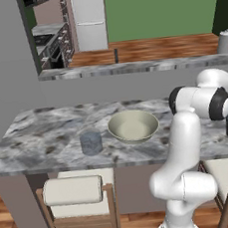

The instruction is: There are four ice cubes in the ice bowl. Place two ice cubes in each glass of water.

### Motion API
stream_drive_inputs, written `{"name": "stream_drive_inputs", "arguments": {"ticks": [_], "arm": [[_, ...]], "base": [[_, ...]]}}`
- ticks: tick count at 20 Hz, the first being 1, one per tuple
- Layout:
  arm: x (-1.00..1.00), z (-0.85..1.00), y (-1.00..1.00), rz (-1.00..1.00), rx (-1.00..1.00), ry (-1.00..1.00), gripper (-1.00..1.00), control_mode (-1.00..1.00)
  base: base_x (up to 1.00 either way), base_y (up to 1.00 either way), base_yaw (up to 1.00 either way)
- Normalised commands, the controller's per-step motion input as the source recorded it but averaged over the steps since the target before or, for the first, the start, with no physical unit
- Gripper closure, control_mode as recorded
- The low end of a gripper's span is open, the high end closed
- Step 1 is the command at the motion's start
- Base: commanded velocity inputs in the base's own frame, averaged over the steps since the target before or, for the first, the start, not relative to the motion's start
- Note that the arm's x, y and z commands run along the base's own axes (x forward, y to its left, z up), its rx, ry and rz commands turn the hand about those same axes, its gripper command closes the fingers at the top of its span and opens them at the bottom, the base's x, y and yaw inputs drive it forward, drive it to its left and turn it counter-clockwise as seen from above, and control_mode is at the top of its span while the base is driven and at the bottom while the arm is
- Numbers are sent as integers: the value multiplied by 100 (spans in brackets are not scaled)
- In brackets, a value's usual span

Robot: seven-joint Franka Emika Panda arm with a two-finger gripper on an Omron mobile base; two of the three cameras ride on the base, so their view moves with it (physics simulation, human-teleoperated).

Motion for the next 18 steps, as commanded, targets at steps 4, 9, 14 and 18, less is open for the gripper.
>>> {"name": "stream_drive_inputs", "arguments": {"ticks": [4, 9, 14, 18], "arm": [[-11, 0, -15, 0, 0, -3, -100, -100], [-28, 0, -22, 0, 0, -8, -100, -100], [-34, 27, -15, 0, 0, -14, -100, -100], [-16, 42, 20, 0, 0, -30, -100, -100]], "base": [[0, 0, 0], [0, 0, 0], [0, 0, 0], [0, 0, 0]]}}
